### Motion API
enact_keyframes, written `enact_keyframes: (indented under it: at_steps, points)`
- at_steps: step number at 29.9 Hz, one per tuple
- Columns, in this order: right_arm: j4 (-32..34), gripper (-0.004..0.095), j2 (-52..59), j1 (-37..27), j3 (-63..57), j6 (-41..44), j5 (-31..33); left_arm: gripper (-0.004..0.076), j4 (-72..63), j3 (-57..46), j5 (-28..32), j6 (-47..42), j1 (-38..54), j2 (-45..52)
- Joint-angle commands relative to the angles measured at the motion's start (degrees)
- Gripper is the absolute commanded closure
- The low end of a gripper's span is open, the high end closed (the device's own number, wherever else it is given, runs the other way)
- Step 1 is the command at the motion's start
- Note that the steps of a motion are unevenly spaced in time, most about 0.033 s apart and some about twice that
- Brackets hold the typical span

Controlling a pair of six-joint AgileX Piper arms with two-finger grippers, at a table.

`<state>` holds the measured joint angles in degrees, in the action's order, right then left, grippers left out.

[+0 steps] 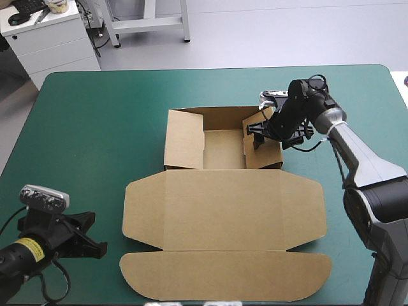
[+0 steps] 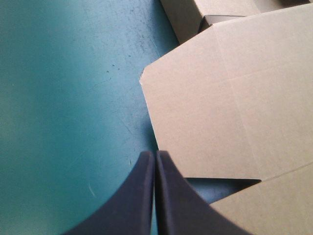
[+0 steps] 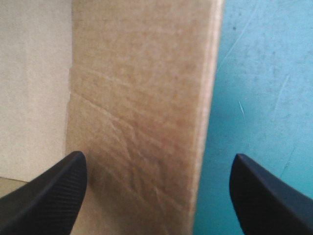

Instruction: Fold the box

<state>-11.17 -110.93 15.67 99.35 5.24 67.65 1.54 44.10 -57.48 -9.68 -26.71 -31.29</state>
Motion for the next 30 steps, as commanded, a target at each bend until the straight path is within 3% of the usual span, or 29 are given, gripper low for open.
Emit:
enact_keyframes:
  at_steps: [1, 3, 5, 8, 14, 20, 25, 30]
  points:
    - [-0.05, 0.0272, 1.46, -0.03, 1.44, -0.5, 0.8, 0.0733, -0.73, -2.23, 6.21, -0.13, -0.27, 4.35]
    - [-0.05, 0.0366, 0.59, -0.03, 1.44, -0.5, 2.09, 0.0733, -0.73, -3.51, 6.78, -0.13, -0.27, 6.24]
    - [0.16, 0.0533, 0.37, -0.03, 1.44, -0.4, 2.51, 0.0733, -0.73, -4.41, 7.36, -0.13, -0.27, 8.07]
    - [0.41, 0.0924, 0.86, -0.03, 1.73, -0.74, 2.4, 0.0733, -0.73, -4.53, 7.64, -0.13, -0.27, 9.32]
    - [3.26, 0.0908, 3.4, -0.17, 5.84, -0.72, 2.98, 0.0733, -0.73, -4.53, 7.64, -0.13, -0.27, 9.43]
    - [15.44, 0.0909, 7.53, -3.63, 11.52, -1.13, 4.13, 0.0733, -0.73, -4.53, 7.53, -0.13, -0.27, 9.43]
    - [22.81, 0.0909, 9.04, -13.16, 13.47, -2.5, 4.13, 0.0733, -0.73, -4.53, 7.45, -0.13, -0.27, 9.43]
    - [18.88, 0.0909, 7.72, -24.93, 13.47, -3.25, 2.76, 0.0734, -0.73, -4.53, 7.45, -0.13, -0.27, 9.43]
